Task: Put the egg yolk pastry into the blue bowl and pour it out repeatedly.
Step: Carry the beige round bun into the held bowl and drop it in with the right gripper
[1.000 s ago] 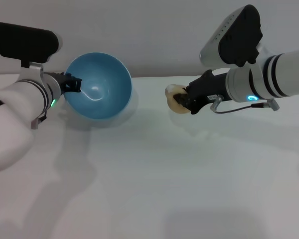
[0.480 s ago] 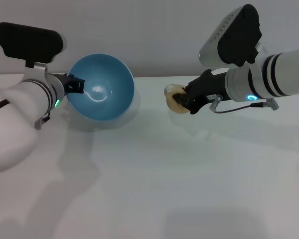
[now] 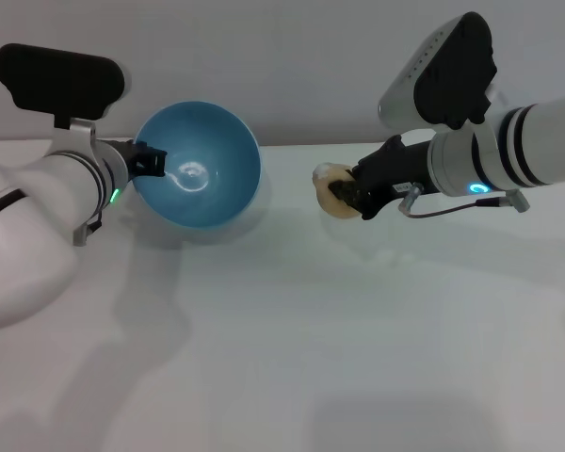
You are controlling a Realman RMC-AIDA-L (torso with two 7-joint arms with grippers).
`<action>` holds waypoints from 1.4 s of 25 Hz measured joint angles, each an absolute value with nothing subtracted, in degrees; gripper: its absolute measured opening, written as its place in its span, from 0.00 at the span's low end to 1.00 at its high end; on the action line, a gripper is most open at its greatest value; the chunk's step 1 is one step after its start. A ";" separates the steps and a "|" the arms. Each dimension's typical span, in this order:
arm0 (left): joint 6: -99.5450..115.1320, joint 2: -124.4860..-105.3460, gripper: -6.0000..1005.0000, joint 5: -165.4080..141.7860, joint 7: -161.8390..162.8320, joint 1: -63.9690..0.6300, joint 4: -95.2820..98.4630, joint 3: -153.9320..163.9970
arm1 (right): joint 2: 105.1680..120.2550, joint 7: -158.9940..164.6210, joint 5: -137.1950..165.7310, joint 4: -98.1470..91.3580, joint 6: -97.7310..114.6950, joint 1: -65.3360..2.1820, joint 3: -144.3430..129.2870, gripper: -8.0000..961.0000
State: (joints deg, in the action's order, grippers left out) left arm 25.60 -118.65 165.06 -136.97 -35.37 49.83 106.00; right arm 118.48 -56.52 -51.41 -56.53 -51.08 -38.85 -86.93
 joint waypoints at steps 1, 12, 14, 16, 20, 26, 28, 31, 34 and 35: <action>25.58 -118.67 0.02 165.06 -136.95 -35.39 49.87 106.00 | 118.47 -56.52 -51.41 -56.53 -51.10 -38.85 -86.93 0.06; 24.98 -118.62 0.02 165.06 -136.11 -34.32 51.11 105.99 | 118.47 -56.68 -51.41 -56.53 -50.95 -38.95 -86.79 0.06; 24.96 -118.60 0.02 165.05 -136.07 -33.88 51.36 106.26 | 118.47 -56.69 -51.41 -56.81 -51.09 -39.07 -86.71 0.06; 24.95 -118.60 0.02 165.05 -136.06 -33.78 51.36 106.46 | 118.51 -56.69 -51.41 -57.39 -51.17 -38.94 -86.78 0.06; 24.99 -118.56 0.02 165.05 -136.05 -33.58 51.38 106.93 | 118.57 -56.69 -51.41 -57.71 -51.18 -38.69 -86.88 0.06; 25.13 -118.59 0.02 165.02 -136.03 -34.14 51.06 107.75 | 118.63 -56.63 -51.41 -57.66 -51.18 -38.37 -86.92 0.05; 24.89 -118.62 0.02 165.01 -135.78 -34.26 50.86 108.01 | 118.64 -56.60 -51.41 -57.63 -51.18 -38.37 -86.93 0.05; 24.86 -118.56 0.02 165.02 -135.34 -34.11 50.96 108.18 | 118.65 -56.54 -51.41 -57.54 -51.17 -38.36 -86.92 0.06; 24.85 -118.54 0.02 165.03 -135.51 -33.71 51.35 107.93 | 118.66 -56.50 -51.42 -57.59 -51.17 -38.37 -86.82 0.06; 24.85 -118.56 0.02 165.04 -135.61 -33.64 51.33 107.82 | 118.66 -56.47 -51.41 -57.64 -51.16 -38.38 -86.78 0.06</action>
